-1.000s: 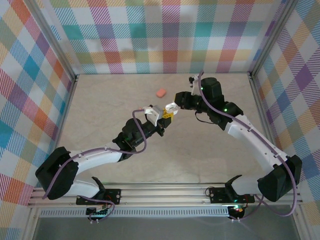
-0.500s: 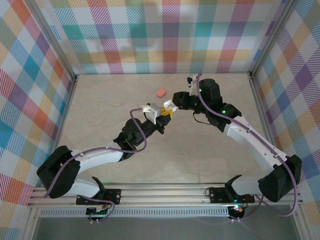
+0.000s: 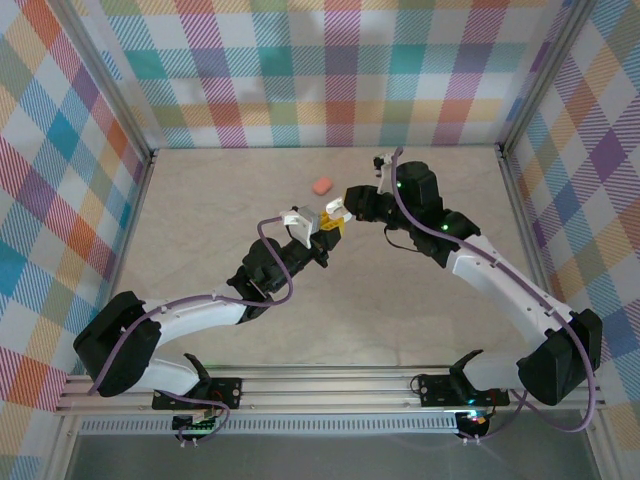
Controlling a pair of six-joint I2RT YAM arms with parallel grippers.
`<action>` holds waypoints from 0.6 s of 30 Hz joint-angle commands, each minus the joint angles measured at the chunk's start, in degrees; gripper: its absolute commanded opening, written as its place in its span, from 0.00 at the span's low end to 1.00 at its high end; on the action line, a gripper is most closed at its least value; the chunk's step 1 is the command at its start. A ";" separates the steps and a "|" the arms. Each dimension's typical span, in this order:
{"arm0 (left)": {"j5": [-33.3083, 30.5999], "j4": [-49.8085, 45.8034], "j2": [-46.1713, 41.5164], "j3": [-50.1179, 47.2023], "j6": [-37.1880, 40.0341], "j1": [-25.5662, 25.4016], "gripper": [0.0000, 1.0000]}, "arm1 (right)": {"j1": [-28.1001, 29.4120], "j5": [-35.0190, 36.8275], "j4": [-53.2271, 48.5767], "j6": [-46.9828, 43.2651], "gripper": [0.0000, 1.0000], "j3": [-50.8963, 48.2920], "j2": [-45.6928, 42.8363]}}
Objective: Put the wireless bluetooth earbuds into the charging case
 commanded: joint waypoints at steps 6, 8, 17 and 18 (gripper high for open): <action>-0.14 5.45 -1.04 0.42 -0.95 -0.89 0.00 | 0.78 1.51 3.59 2.75 0.19 -3.77 -2.78; -0.09 5.62 -1.07 0.60 -0.90 -0.84 0.00 | 1.04 1.51 3.42 2.92 0.19 -3.95 -2.69; 0.50 6.07 -1.36 0.64 0.29 -0.93 0.00 | 1.51 0.55 3.36 4.22 0.21 -4.83 -3.02; 0.39 6.05 -1.44 0.63 0.45 -0.83 0.00 | 1.53 0.50 3.33 4.31 0.21 -4.96 -3.33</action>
